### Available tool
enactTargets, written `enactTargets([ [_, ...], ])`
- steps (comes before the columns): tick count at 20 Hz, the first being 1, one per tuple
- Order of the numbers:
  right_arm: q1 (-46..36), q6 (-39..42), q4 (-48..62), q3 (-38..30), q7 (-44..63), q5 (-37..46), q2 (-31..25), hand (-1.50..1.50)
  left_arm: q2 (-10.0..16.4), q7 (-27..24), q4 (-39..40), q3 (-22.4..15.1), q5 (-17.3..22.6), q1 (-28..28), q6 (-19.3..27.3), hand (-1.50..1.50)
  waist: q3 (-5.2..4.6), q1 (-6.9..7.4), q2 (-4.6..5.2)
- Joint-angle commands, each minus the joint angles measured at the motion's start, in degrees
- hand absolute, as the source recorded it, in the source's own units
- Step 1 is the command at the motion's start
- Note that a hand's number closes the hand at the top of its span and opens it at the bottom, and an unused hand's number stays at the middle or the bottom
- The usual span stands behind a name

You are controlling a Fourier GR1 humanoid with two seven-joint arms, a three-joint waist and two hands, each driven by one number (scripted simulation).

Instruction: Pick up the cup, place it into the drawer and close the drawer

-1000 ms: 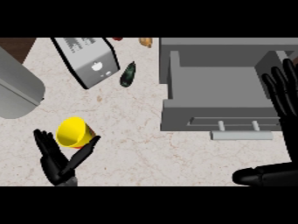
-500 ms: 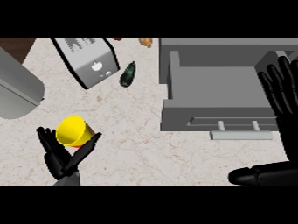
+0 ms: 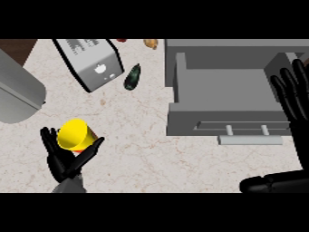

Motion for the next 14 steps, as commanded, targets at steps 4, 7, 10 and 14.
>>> enactTargets([
  [4, -0.1, 1.2, 1.5, -2.2, -1.1, -2.1, -0.8, -1.50, 0.2, -4.0, 5.2, 0.3, 0.3, -3.2, -8.9, 1.50, 0.00, -0.09, 0.04],
  [7, -1.7, -1.2, 0.5, 1.3, 0.4, 2.0, 0.6, -1.50, -0.6, -9.9, 7.0, 0.9, -1.5, -3.1, -8.3, 1.50, -0.02, -0.02, 0.04],
  [10, -0.5, -1.1, -0.6, 0.7, 0.2, 1.3, 0.7, -1.50, 1.6, -8.7, 8.3, 2.5, -2.2, -6.3, -5.5, 1.50, -0.01, -0.13, 0.03],
  [14, 3.1, 0.4, -2.9, 0.9, -0.5, 0.7, 0.4, -1.50, 1.6, -11.2, 5.4, 4.0, -2.8, -5.2, -2.5, 1.50, 0.01, -0.12, -0.07],
])
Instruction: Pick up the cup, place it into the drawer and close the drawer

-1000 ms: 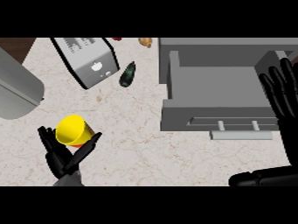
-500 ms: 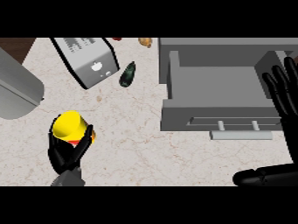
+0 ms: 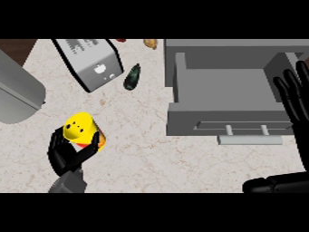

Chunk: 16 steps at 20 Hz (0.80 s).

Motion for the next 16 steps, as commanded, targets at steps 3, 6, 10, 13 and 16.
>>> enactTargets([
  [3, 0.8, 0.6, 0.7, 0.3, -1.7, 0.6, 0.1, -1.50, 5.3, -1.6, 3.3, -4.0, -5.0, -0.5, -10.4, 1.50, -0.04, -0.40, 0.13],
  [6, -2.5, -0.9, 1.1, 0.6, 0.7, 1.1, 0.2, -1.50, 7.9, 4.5, 0.3, -10.8, -9.0, -1.8, -17.5, 1.50, -0.03, -0.36, -0.03],
  [10, 1.5, 0.0, 1.5, 2.3, -2.4, 2.7, 1.3, -1.50, 9.2, 3.2, -1.3, -9.9, -8.1, -2.6, -22.9, 1.50, -0.01, -0.10, 0.02],
  [13, 1.7, 0.6, 0.6, 0.9, -1.5, 1.3, 0.2, -1.50, 9.2, 7.6, -7.6, -11.6, -7.9, -2.9, -23.6, 1.50, 0.05, 0.16, -0.15],
  [16, -2.0, -0.8, 1.4, -0.9, 0.9, 0.6, -0.4, -1.50, 11.1, 8.7, -13.1, -13.8, -10.3, -0.7, -23.6, 1.50, 0.04, 0.47, -0.13],
])
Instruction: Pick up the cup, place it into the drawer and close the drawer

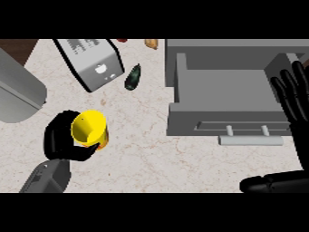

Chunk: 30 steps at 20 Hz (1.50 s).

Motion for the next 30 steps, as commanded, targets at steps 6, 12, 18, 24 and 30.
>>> enactTargets([
  [6, -0.9, -0.8, -0.2, 0.5, 1.4, 0.1, 0.5, -1.50, -1.7, 15.3, -22.7, -6.4, -1.9, -0.8, 5.0, 1.50, 0.03, 0.20, -0.17],
  [12, -1.4, 1.4, 3.6, -2.3, -1.0, -1.5, -1.4, -1.50, -2.7, 29.0, -33.1, -5.1, 0.6, -5.4, 10.1, 1.50, 0.01, 0.00, 0.03],
  [18, -4.3, -1.5, 3.8, 0.0, 0.4, 1.6, 0.3, -1.50, -5.1, 38.0, -36.3, -7.1, -3.9, -15.2, 17.6, 1.50, 0.00, -0.11, 0.08],
  [24, -0.2, 1.3, 3.8, -1.6, -3.5, 0.1, -0.5, -1.50, -6.9, 42.1, -32.5, -6.0, -8.4, -23.9, 21.6, 1.50, 0.01, -0.36, 0.11],
  [30, 4.0, 0.6, -1.2, -0.2, -2.6, 0.1, 1.3, -1.50, -6.9, 46.0, -29.9, -4.6, -10.8, -28.3, 21.5, 1.50, 0.00, -0.36, 0.07],
])
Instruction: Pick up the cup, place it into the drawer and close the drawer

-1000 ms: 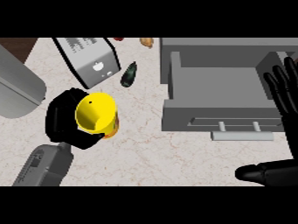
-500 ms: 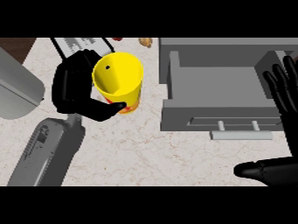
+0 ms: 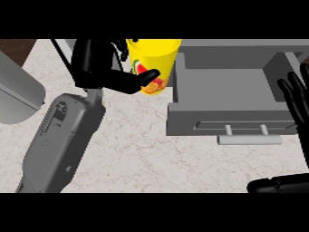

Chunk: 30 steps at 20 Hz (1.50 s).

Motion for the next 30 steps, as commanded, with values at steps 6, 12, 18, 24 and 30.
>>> enactTargets([
  [6, 3.2, 2.6, 1.6, 0.1, -4.0, 0.4, -0.2, -1.50, -4.0, 4.7, 11.1, 1.7, -3.8, -14.6, 3.5, 1.50, 0.02, -0.52, 0.11],
  [12, -3.3, 0.5, 4.7, -2.3, -1.6, 0.1, -1.3, -1.50, -4.7, 2.0, 23.3, 0.7, -3.6, -21.0, 4.7, 1.50, 0.01, -0.72, 0.29],
  [18, 0.7, 3.9, 6.9, -1.8, -7.1, -1.0, -0.4, -1.50, -4.7, -6.6, 35.2, -5.4, 4.1, -25.5, 10.1, 1.50, 0.06, -2.74, 0.75],
  [24, -0.6, 3.2, 5.2, -1.0, -4.4, -0.7, -0.7, -1.50, -4.7, -7.4, 43.0, -7.6, 8.6, -29.4, 9.9, 1.50, 0.04, -2.57, 0.70],
  [30, -2.0, 3.3, 4.1, -2.6, -2.9, -2.8, -1.7, -1.50, -4.7, -8.5, 49.9, -11.8, 11.2, -32.1, 9.0, 1.50, 0.05, -3.50, 0.89],
])
